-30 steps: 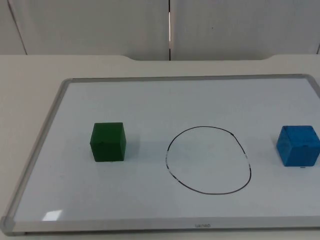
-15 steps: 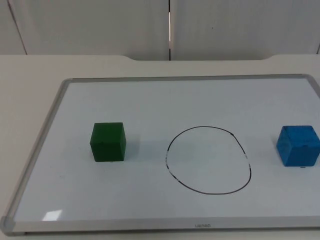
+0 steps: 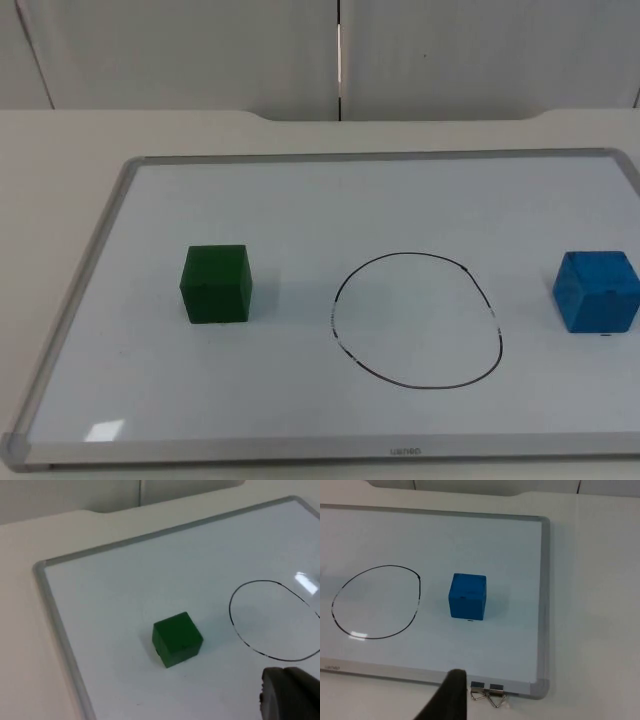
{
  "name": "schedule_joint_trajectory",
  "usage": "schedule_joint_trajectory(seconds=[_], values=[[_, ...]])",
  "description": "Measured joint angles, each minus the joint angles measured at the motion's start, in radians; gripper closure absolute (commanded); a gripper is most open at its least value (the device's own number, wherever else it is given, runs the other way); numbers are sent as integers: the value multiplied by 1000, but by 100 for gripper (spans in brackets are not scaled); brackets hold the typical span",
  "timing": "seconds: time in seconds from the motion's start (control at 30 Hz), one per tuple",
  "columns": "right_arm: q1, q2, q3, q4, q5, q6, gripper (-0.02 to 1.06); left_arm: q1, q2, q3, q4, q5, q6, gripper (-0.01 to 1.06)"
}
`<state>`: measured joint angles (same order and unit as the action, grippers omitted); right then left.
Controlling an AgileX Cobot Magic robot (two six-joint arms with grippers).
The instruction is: Push the two cubes into the marked area.
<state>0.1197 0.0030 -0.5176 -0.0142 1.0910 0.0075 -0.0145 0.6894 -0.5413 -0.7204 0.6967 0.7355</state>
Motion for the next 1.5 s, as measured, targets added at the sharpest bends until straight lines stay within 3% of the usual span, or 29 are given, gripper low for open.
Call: schedule_joint_trajectory(seconds=[0.47, 0.7, 0.8, 0.87, 1.13, 1.37, 1.5], values=[[0, 0, 0, 0, 0, -2, -1, 0, 302, 0, -323, -4, 261, 105], [0, 0, 0, 0, 0, -2, -1, -2, 382, 0, -372, -4, 313, 105], [0, 0, 0, 0, 0, -2, -1, -57, 441, 0, -375, -20, 330, 105], [0, 0, 0, 0, 0, -2, -1, -81, 457, 0, -376, -40, 332, 105], [0, 0, 0, 0, 0, 0, -1, -212, 607, -1, -396, -258, 333, 105], [0, 0, 0, 0, 0, 0, -1, -222, 732, -1, -455, -402, 336, 105], [0, 0, 0, 0, 0, 0, -1, -222, 787, -1, -487, -441, 336, 105]])
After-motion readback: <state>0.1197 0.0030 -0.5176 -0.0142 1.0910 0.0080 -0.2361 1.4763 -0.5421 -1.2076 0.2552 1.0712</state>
